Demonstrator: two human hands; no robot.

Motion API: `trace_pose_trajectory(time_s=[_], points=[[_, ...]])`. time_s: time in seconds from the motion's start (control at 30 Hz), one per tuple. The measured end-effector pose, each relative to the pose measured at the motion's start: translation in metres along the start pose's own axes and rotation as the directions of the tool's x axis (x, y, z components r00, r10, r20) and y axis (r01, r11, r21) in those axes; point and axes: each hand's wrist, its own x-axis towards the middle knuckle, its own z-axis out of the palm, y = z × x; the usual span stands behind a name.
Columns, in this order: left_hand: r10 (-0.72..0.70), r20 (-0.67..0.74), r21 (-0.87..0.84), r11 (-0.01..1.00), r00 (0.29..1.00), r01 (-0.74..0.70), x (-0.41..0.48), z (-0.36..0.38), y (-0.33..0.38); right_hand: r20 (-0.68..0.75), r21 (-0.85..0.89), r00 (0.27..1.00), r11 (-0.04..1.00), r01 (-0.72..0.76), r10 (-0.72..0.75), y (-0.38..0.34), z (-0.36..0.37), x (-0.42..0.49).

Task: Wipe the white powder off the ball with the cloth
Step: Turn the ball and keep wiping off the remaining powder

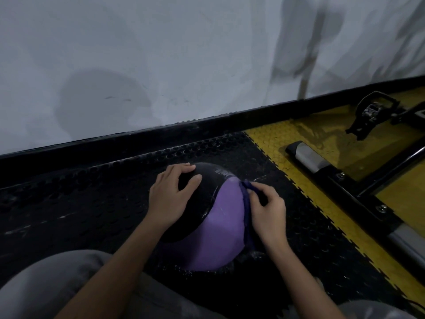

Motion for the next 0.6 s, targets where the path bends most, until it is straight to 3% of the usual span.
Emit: trace_pose_trajectory(time_s=[0.07,0.1,0.13,0.2,0.3,0.4,0.5,0.6], points=[[0.000,-0.004,-0.001,1.000,1.000,0.000,0.002,-0.001,-0.001,-0.024,-0.041,0.974,0.974,0.224,-0.225,-0.015,0.006,-0.013],[-0.001,0.006,-0.002,1.000,1.000,0.001,0.002,-0.001,-0.001,-0.032,-0.050,0.966,0.966,0.254,-0.256,-0.014,0.007,-0.013],[0.001,0.021,-0.002,1.000,1.000,-0.001,0.004,-0.001,-0.001,-0.043,-0.034,0.978,0.979,0.202,-0.203,-0.008,0.007,-0.009],[-0.002,0.064,-0.013,1.000,0.998,0.003,0.007,-0.002,-0.002,-0.051,0.047,0.997,0.997,-0.061,0.064,0.011,0.004,0.005],[0.009,0.088,-0.108,0.994,0.996,0.000,0.013,-0.004,-0.004,0.040,0.107,0.905,0.898,-0.426,0.424,0.035,0.002,0.011],[-0.060,0.013,-0.206,0.977,0.998,0.061,0.026,-0.010,-0.004,0.108,0.303,0.804,0.751,-0.587,0.585,0.036,0.004,0.005],[-0.295,0.054,-0.153,0.942,0.954,0.300,0.044,-0.018,-0.033,0.191,0.357,0.670,0.585,-0.728,0.718,0.039,0.005,0.001],[-0.536,0.369,-0.275,0.717,0.759,0.640,0.040,-0.019,-0.047,0.321,0.373,0.557,0.439,-0.818,0.766,0.045,0.011,-0.007]])
